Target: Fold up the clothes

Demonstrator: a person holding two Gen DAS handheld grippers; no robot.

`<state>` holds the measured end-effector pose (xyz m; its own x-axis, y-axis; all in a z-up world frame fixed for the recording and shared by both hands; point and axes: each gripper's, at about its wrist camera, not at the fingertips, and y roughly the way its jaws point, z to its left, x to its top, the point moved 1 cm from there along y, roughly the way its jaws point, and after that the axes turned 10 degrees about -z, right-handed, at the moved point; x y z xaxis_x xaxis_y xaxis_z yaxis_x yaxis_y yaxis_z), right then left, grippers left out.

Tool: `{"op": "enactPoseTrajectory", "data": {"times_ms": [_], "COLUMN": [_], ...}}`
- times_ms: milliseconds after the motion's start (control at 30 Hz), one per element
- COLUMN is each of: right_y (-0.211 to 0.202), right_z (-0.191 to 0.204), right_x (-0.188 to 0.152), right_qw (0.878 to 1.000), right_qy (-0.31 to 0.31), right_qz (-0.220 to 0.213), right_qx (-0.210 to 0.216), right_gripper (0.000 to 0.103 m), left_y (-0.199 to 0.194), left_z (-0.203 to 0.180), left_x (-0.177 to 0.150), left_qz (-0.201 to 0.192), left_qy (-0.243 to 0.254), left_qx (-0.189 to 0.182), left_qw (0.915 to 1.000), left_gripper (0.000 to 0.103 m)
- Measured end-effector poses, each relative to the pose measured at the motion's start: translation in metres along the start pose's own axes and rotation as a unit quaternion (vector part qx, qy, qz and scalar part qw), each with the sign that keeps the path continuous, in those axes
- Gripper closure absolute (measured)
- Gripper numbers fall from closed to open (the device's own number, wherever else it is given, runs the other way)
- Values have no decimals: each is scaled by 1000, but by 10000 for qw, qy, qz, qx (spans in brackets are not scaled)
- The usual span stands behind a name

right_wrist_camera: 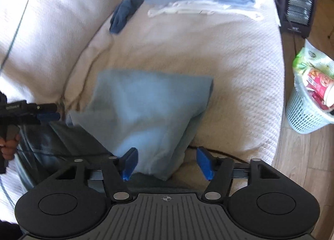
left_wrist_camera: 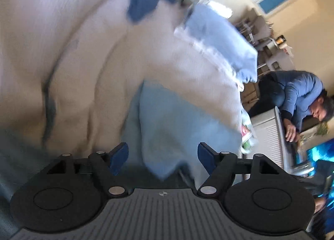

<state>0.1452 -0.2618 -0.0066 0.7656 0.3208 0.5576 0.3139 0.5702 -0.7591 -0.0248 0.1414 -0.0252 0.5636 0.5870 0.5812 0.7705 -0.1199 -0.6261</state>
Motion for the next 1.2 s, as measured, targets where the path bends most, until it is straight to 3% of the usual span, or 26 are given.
{"op": "enactPoseTrajectory", "data": {"times_ms": [100, 300, 433, 533, 567, 633, 667, 700, 733, 800, 867, 1000, 1200], "right_y": [-3, 44, 78, 97, 103, 113, 115, 116, 117, 115, 110, 91, 48], "right_z": [-8, -30, -36, -40, -41, -42, -40, -36, -32, -23, -17, -5, 3], "right_x": [8, 19, 22, 21, 21, 20, 19, 19, 18, 17, 15, 18, 56], "right_qw": [9994, 9969, 9960, 9950, 9948, 9944, 9947, 9954, 9960, 9976, 9982, 9988, 9901], "right_qy": [121, 778, 816, 827, 819, 845, 803, 692, 580, 335, 208, -47, -319], "right_qz": [-273, -33, 311, 516, 559, 561, 555, 547, 538, 446, 332, -65, -1151], "right_qx": [-151, -95, -187, -228, -233, -291, -330, -373, -415, -409, -455, -477, -736], "right_gripper": [30, 29, 29, 29, 29, 29, 27, 28, 30, 57, 69, 90, 92], "left_y": [21, 86, 112, 121, 122, 124, 125, 125, 126, 122, 118, 100, 94], "left_z": [-14, -22, -9, -6, -8, -12, -13, -13, -13, -14, -14, -22, -56], "left_x": [16, 16, 5, 0, 0, 0, 0, -1, -1, -1, 4, 26, 72], "left_qz": [-177, 283, 689, 761, 729, 681, 687, 691, 695, 648, 583, 277, -444], "left_qy": [611, 1298, 1241, 1310, 1372, 1439, 1434, 1402, 1370, 1344, 1193, 1021, 1399], "left_qx": [263, 407, 544, 505, 486, 438, 385, 345, 305, 237, 57, -438, -909], "left_qw": [9976, 9903, 9884, 9872, 9867, 9863, 9865, 9871, 9877, 9885, 9911, 9934, 9850], "left_gripper": [25, 25, 25, 26, 29, 45, 59, 64, 66, 75, 85, 87, 87]}}
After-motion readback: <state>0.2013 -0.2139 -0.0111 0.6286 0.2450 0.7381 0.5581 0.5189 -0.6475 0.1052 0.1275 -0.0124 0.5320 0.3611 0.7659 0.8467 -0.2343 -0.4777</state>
